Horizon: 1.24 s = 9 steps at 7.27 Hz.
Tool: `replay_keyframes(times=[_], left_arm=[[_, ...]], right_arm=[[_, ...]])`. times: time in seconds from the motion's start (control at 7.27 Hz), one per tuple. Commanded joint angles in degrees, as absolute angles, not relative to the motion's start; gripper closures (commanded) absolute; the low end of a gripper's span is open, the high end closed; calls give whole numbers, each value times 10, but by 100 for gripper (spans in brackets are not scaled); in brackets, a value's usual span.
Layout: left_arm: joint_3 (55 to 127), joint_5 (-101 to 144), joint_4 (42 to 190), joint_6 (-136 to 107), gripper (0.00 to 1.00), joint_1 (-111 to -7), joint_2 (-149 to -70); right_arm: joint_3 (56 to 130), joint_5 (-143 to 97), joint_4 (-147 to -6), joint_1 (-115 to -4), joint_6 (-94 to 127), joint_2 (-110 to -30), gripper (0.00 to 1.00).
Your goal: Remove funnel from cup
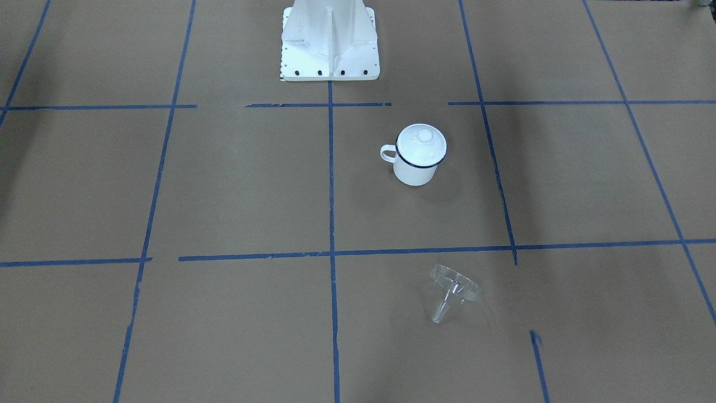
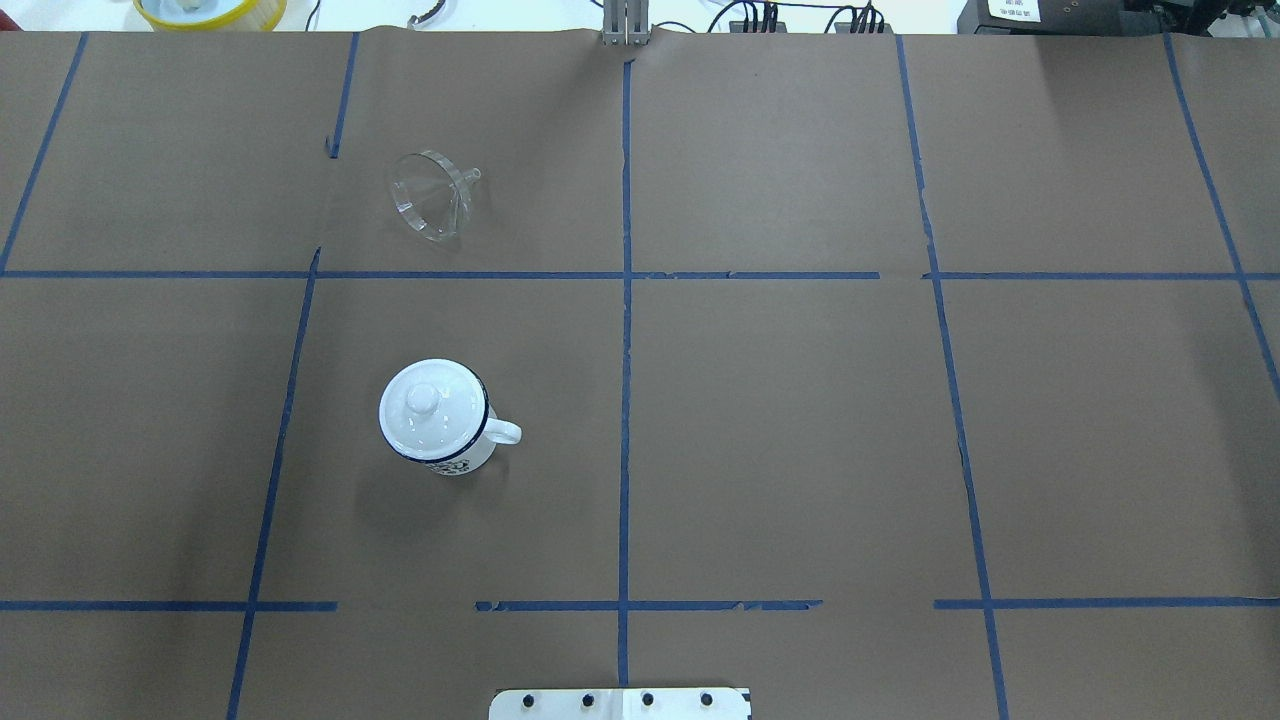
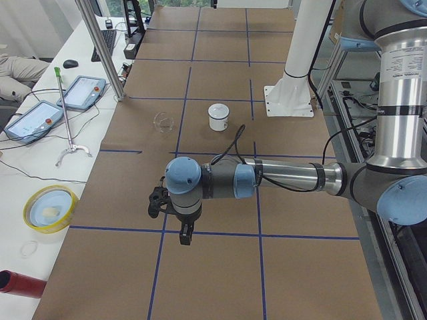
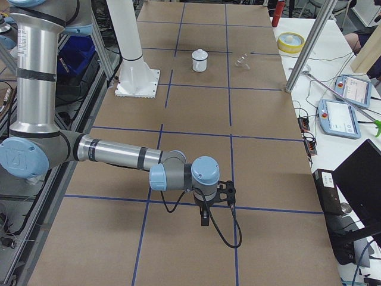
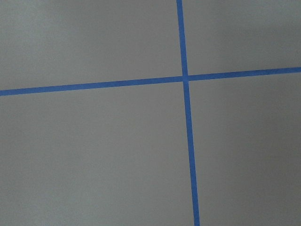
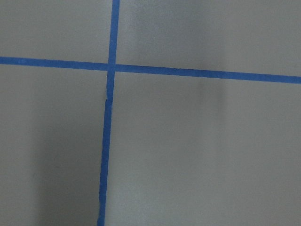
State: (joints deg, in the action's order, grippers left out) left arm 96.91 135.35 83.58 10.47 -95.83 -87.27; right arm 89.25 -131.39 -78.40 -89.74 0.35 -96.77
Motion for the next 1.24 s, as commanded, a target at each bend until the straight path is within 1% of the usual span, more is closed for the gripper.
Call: replay_keyframes(times=[0.0,0.28,0.41,1.1], left_arm=[[963,1352,831,105,0,-957,-880],[962,1352,834,105,0,-957,-880],[947,1352,835,109,0,-955,-880],[946,1350,835,105,0,-952,-886]], right_arm=[[893,-1314,-784,-897,4,-968,0],[893,-1314,-784,-897,4,-968,0],[893,-1314,-784,-897,4,-968,0],[893,-1314,-784,-897,4,-968,0]])
